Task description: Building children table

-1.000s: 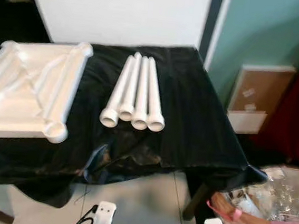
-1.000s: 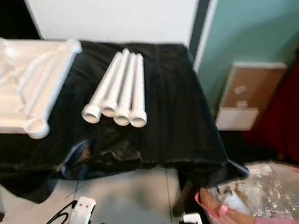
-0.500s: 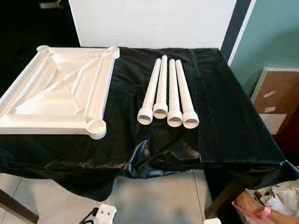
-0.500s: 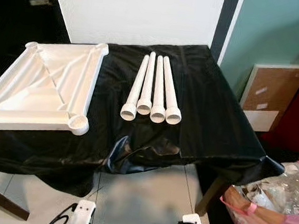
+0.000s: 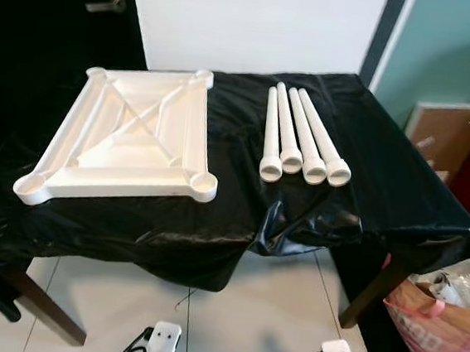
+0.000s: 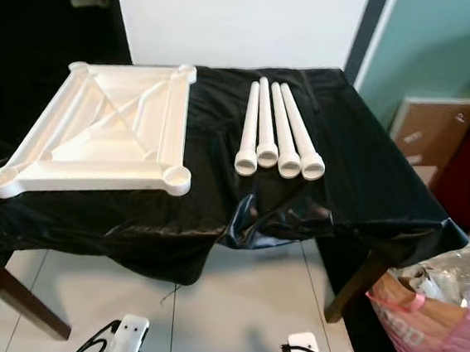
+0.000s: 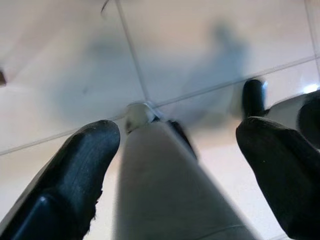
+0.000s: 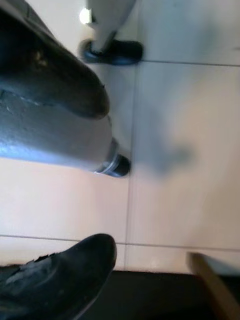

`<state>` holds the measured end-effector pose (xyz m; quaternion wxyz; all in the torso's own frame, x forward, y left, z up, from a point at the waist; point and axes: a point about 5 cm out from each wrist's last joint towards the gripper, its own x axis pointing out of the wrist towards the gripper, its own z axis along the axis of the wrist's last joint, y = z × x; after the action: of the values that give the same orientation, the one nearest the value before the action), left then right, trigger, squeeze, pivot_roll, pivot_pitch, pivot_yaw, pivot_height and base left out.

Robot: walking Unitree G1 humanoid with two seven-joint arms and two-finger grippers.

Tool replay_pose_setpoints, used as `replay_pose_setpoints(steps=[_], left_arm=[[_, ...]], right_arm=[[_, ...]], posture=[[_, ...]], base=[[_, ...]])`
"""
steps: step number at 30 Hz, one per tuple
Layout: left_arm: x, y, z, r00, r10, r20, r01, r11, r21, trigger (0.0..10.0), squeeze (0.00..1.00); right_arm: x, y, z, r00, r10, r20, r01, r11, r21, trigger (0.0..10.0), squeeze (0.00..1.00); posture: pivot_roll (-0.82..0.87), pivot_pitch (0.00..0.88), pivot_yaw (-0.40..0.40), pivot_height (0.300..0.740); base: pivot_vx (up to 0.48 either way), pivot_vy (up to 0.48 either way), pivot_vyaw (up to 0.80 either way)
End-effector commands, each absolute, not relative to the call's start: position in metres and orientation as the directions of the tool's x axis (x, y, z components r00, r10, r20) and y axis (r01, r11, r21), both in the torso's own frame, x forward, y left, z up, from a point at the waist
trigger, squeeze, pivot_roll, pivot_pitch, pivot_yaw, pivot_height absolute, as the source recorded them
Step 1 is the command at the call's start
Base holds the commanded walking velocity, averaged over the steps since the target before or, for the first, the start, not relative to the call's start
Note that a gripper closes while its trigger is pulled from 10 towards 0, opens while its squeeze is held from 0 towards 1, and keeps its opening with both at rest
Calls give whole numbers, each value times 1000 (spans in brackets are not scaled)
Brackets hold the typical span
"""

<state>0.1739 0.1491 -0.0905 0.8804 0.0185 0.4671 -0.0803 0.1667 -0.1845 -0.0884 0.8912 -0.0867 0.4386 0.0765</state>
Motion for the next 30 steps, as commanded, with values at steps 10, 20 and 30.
replay_pose_setpoints(steps=[10,20,30], left_arm=[[173,143,-91,544,-134,-829,190,981,-34,10000,0],[178,143,-88,560,-156,-814,233,972,-26,10000,0],[190,135,-82,588,-195,-785,286,958,-24,10000,0]], right_arm=[[157,-188,-93,570,60,-819,-230,969,-89,10000,0],[158,-187,-92,575,65,-816,-235,968,-88,10000,0],[157,-186,-92,574,68,-816,-238,967,-87,10000,0]], posture=[[-104,0,6,740],[-105,0,9,740],[-103,0,7,740]], base=[[-73,96,0],[0,0,0],[0,0,0]])
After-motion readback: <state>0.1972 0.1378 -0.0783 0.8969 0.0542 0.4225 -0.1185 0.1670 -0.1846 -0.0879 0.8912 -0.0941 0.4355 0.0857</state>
